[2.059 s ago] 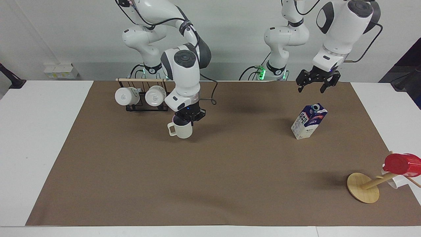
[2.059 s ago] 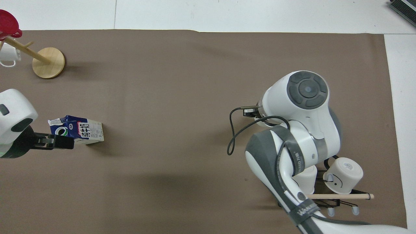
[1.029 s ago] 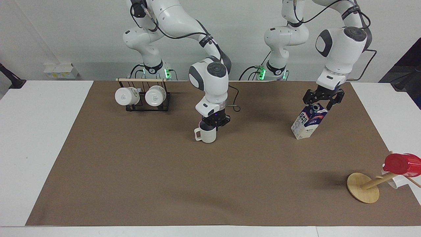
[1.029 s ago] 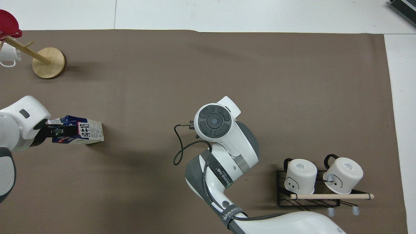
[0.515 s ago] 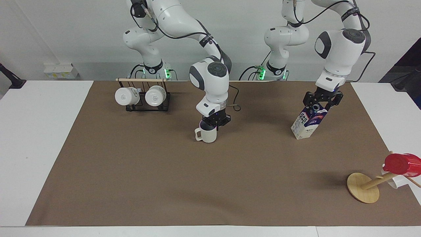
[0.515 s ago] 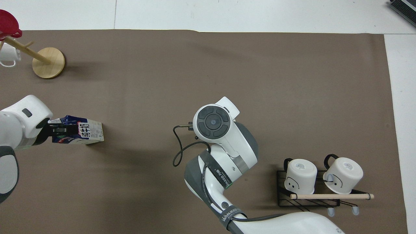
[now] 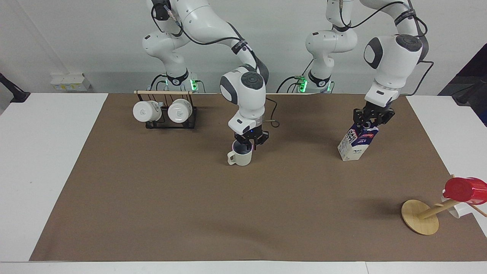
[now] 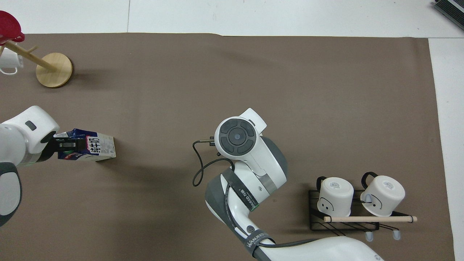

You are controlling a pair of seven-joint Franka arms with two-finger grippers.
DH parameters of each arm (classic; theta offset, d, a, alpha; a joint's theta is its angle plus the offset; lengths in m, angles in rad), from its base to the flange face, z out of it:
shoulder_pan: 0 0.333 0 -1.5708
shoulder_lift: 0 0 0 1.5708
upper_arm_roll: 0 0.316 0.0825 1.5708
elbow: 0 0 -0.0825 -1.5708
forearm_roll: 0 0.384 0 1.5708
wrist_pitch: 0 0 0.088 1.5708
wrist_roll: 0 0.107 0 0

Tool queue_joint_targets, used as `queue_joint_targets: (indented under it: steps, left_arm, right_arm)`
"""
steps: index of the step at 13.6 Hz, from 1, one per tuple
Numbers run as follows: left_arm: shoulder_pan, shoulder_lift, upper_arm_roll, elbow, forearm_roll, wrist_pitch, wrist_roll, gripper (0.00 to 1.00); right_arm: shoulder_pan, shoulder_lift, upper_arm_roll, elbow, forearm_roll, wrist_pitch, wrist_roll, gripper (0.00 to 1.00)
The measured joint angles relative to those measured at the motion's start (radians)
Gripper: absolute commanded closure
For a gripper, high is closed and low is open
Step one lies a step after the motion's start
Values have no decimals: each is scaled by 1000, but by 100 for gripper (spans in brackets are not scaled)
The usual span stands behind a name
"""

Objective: Place cup and milk on table
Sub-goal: 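Carry the mug to the table centre and release it with the right gripper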

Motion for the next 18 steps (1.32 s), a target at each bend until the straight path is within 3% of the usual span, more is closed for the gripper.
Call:
queue_joint_targets:
  steps: [4,9,18]
  left_arm:
    - [0,2,0,36,0,-2,-5,57]
    - [-25,13,-10,93,-1,-65,-86,57]
    - [-418,25,-31,117,0,-90,-614,58]
  right_arm:
    - [-13,-25,-6,9,0,-6,0,0]
    - [-130,-205,-10,20,0,-169,-51,0]
    - [-418,-429,-13,20,1,-522,-445,0]
